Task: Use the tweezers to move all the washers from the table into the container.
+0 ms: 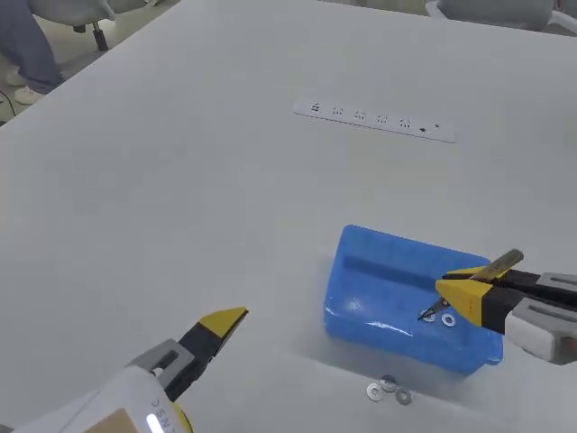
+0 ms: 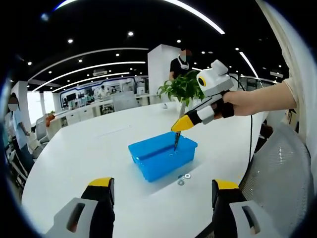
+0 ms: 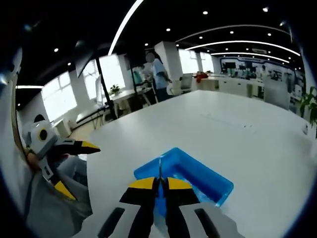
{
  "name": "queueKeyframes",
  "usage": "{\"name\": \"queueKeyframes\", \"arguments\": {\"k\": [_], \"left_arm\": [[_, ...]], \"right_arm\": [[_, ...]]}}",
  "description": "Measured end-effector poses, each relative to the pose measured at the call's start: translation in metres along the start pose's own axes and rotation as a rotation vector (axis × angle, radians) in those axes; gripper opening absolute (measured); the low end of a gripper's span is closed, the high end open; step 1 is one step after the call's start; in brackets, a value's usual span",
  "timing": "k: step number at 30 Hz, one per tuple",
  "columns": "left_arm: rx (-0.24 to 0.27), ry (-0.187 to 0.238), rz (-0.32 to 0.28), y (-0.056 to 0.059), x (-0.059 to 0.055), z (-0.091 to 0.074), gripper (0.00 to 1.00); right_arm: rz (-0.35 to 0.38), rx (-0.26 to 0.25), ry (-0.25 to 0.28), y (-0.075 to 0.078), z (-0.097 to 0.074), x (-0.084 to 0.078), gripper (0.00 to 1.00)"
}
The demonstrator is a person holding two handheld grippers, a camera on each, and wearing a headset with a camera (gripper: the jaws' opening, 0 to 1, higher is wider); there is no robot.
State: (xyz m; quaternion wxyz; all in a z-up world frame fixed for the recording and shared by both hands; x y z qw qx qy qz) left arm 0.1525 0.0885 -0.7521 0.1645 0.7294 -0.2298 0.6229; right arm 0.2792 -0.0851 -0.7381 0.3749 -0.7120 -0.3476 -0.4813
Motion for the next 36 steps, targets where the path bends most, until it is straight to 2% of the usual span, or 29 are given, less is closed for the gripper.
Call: {"name": "queueKeyframes", "arguments": {"k": [6,9,12,22,23,26,35,36], "left_arm": [[0.001,-0.001,0.0,0.0,0.0,0.0,0.82],[-0.001,-0.001,-0.003,0.001,0.0,0.0,0.81],[-0.001,-0.004,-0.001,0.001,0.0,0.0,0.81],[0.0,-0.006,-0.001,-0.001,-0.001,0.0,0.79],[0.0,-0.006,-0.003,-0.001,-0.001,0.0,0.79],[0.004,-0.005,-0.004,-0.001,-0.001,0.0,0.79],[0.005,-0.009,-0.004,-0.001,-0.001,-0.001,0.79],[0.005,-0.009,-0.004,-0.001,-0.001,-0.001,0.79]], "right_arm": [[0.064,0.009,0.002,-0.014,-0.009,-0.01,0.03],[0.099,0.008,0.022,-0.019,-0.011,-0.013,0.03],[0.104,0.013,0.014,-0.022,-0.011,-0.017,0.03],[0.061,0.032,-0.14,-0.024,-0.004,-0.039,0.03],[0.046,0.034,-0.171,-0.024,-0.004,-0.042,0.03],[0.002,0.052,-0.213,-0.027,-0.002,-0.047,0.03],[-0.05,0.077,-0.254,-0.028,0.003,-0.052,0.03],[-0.067,0.082,-0.271,-0.029,0.004,-0.053,0.03]]}}
Point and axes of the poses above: the centre of the closed fingertips' face, and the gripper's own axes: z roughly forward along the fingers, y roughly to its right, x roughly out of its top, the point moved 7 cm from there along -z, roughly backward along the fingers, and after that the axes turned 14 degrees about y, right-handed, at the moved point
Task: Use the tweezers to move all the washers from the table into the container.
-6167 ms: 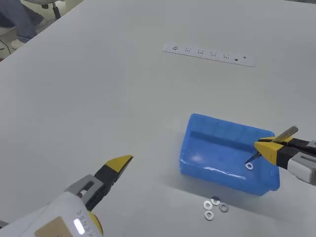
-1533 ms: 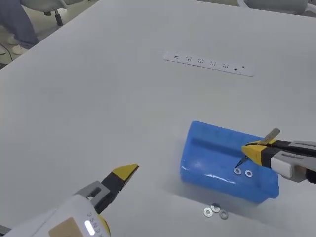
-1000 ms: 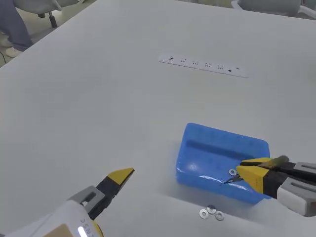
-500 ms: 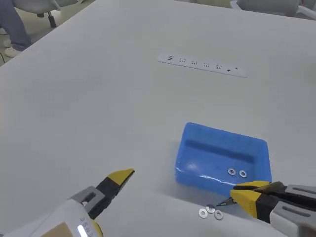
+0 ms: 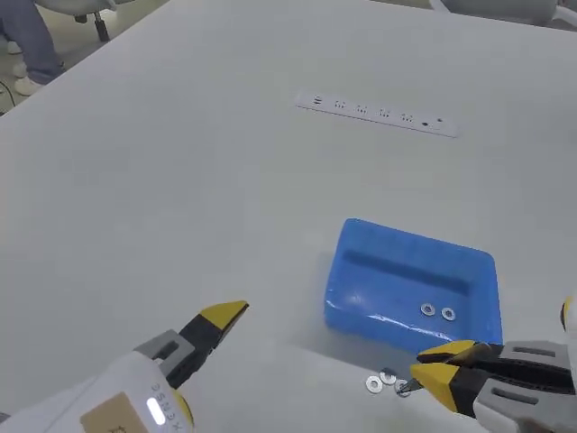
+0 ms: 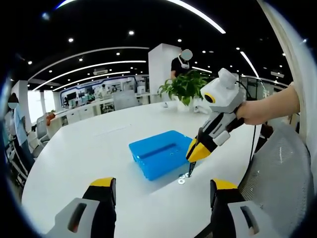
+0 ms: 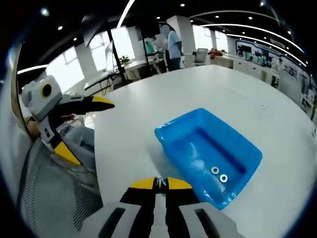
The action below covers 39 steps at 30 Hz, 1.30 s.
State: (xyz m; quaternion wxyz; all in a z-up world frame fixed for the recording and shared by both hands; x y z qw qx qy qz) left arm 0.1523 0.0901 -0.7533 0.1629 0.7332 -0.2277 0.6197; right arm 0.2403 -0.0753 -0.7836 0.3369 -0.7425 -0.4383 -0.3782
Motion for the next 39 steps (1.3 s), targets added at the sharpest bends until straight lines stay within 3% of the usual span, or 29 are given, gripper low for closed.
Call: {"name": "queueKeyframes", "arguments": {"k": [5,28,34,39], "left_arm": [[0.0,-0.002,0.0,0.0,0.0,0.0,0.79],[0.0,-0.005,0.001,-0.001,0.0,-0.001,0.78],[0.0,-0.008,0.0,-0.001,-0.001,-0.001,0.78],[-0.003,-0.008,0.001,0.0,-0.001,0.0,0.78]], "right_arm": [[-0.058,0.005,-0.021,-0.004,0.001,0.002,0.03],[-0.083,0.003,-0.066,-0.001,0.002,0.002,0.03],[-0.094,0.015,-0.062,-0.004,0.006,0.005,0.03],[-0.108,0.028,-0.026,-0.008,0.011,0.002,0.04]]}}
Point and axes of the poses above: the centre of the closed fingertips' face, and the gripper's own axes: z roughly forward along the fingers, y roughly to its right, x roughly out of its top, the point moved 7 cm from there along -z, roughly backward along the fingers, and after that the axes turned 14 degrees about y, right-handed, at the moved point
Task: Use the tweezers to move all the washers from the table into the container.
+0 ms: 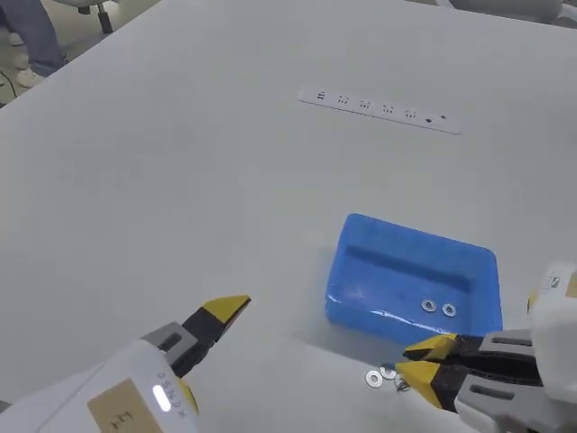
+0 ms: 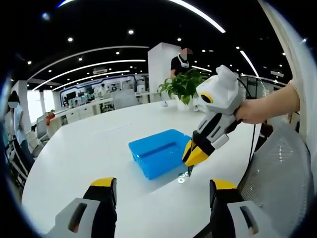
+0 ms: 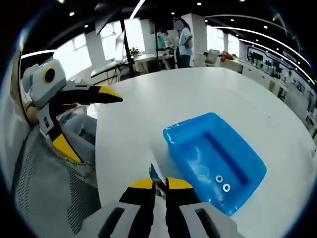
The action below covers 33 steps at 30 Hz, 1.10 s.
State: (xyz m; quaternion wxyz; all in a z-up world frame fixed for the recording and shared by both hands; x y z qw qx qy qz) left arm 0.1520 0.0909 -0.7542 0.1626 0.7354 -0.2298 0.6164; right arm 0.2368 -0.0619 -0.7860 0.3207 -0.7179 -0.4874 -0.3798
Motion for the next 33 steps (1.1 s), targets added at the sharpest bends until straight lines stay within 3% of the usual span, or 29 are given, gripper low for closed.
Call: {"name": "queueKeyframes", "arguments": {"k": [2,6,8,10,11,16,22,23,30,33], "left_arm": [[0.001,-0.001,-0.002,0.0,0.0,0.0,0.78],[0.003,0.0,-0.002,0.0,0.0,0.0,0.78],[-0.001,0.0,-0.001,0.0,0.0,0.0,0.78],[-0.005,-0.001,0.0,0.001,0.0,0.001,0.77],[-0.005,0.0,0.001,0.001,0.0,0.001,0.77],[0.0,-0.001,-0.001,0.0,0.0,0.0,0.77],[0.001,0.002,-0.002,0.0,0.0,0.001,0.77],[0.0,0.002,-0.001,0.001,0.0,0.001,0.77],[-0.004,0.002,-0.004,0.001,0.0,0.0,0.77],[-0.005,0.003,-0.003,0.001,0.0,0.0,0.77]], "right_arm": [[0.024,-0.017,0.018,0.002,-0.001,-0.004,0.04],[0.135,-0.044,0.137,0.004,-0.001,-0.008,0.04],[0.161,-0.071,0.164,0.01,-0.003,-0.009,0.03],[0.226,-0.088,0.191,0.015,-0.004,-0.01,0.03],[0.293,-0.102,0.219,0.019,-0.004,-0.012,0.03],[0.363,-0.116,0.247,0.025,-0.01,-0.015,0.02],[0.495,-0.073,0.374,0.023,-0.028,0.011,0.02],[0.509,-0.061,0.375,0.023,-0.03,0.014,0.02],[0.529,-0.04,0.469,0.028,-0.042,0.046,0.03],[0.522,-0.059,0.497,0.037,-0.041,0.054,0.03]]}}
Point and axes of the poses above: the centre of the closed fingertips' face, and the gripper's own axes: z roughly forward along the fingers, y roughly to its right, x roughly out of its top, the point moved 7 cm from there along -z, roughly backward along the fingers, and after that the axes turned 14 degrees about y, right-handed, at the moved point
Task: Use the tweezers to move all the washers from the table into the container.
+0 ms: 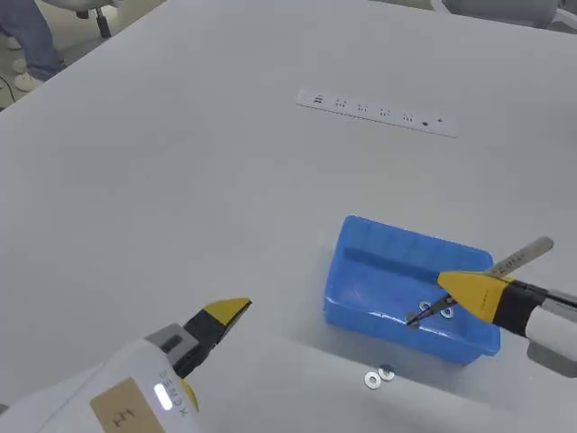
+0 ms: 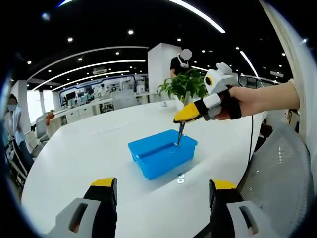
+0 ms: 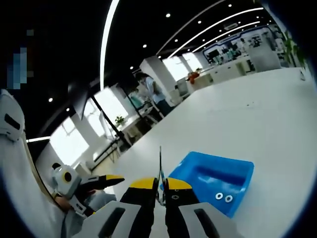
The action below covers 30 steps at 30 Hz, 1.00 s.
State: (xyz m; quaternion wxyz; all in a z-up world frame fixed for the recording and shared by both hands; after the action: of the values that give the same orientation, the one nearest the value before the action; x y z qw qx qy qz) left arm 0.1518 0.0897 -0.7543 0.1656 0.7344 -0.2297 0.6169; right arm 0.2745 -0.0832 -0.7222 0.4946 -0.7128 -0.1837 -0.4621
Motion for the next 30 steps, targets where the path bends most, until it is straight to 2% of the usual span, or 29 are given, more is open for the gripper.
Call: {"name": "queueKeyframes", "arguments": {"k": [5,9,13,19,24,30], "left_arm": [[0.001,0.0,-0.002,0.0,0.0,0.0,0.77],[0.003,-0.001,-0.003,0.0,0.0,-0.001,0.77],[0.003,-0.002,-0.004,0.0,0.0,-0.001,0.76],[0.0,-0.003,-0.005,0.001,0.0,-0.001,0.76],[-0.002,-0.006,-0.005,0.001,0.0,-0.001,0.76],[0.001,-0.01,-0.003,0.0,-0.001,-0.001,0.75]], "right_arm": [[-0.021,-0.047,0.021,0.015,0.012,0.007,0.03],[-0.049,-0.086,-0.002,0.03,0.022,0.005,0.03],[-0.071,-0.113,-0.042,0.042,0.029,-0.003,0.03],[-0.142,-0.141,-0.128,0.062,0.036,-0.016,0.03],[-0.146,-0.142,-0.151,0.067,0.04,-0.021,0.03],[-0.197,-0.134,-0.19,0.067,0.045,-0.025,0.03]]}}
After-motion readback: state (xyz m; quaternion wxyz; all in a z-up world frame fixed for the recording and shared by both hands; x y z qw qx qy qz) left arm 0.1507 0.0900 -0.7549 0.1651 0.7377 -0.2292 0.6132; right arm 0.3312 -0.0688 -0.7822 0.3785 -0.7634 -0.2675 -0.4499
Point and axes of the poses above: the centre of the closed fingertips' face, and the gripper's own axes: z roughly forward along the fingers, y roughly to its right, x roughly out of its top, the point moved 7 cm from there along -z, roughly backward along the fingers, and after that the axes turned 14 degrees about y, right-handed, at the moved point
